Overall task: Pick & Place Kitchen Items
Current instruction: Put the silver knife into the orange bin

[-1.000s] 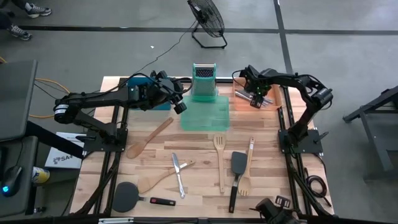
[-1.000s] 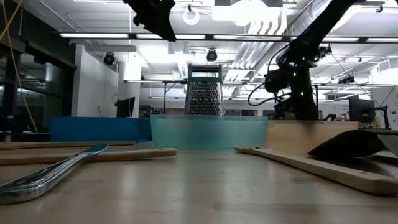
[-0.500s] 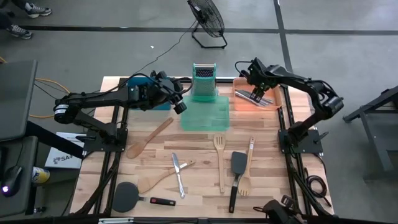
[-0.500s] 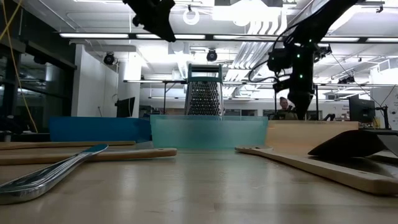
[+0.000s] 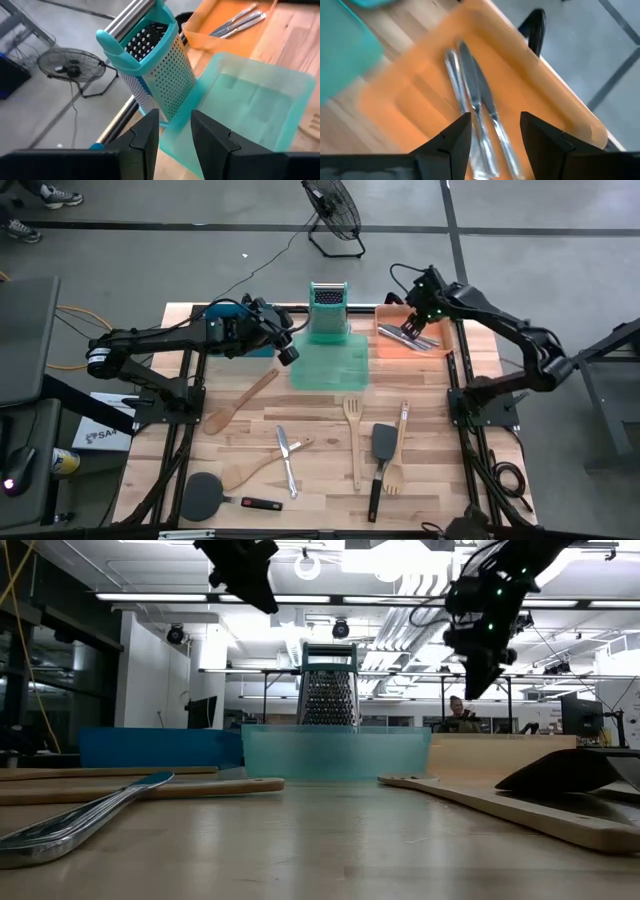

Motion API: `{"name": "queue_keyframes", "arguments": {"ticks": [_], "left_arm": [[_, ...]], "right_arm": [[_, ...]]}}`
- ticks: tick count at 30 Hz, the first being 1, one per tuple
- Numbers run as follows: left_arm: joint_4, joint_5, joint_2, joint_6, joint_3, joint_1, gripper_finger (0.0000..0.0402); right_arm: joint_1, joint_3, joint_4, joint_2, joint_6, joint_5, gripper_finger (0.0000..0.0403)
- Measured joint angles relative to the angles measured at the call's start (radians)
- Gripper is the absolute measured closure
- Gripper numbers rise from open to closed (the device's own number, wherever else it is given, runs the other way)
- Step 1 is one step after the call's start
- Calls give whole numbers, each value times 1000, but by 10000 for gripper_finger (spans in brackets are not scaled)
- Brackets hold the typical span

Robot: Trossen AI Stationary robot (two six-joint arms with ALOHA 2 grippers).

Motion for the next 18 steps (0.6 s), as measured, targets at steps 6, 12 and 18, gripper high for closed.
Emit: {"name": "queue_keyframes", "arguments": {"ticks": [6, 12, 18], "left_arm": [[0, 37, 0, -156, 0, 0, 291], [-12, 135, 0, -362, 0, 0, 291], [-106, 247, 0, -550, 0, 0, 291]], "right_arm": [[0, 0, 0, -100, 68, -111, 242], [10, 0, 0, -167, 98, -179, 242], [60, 0, 0, -202, 145, -206, 242]]}}
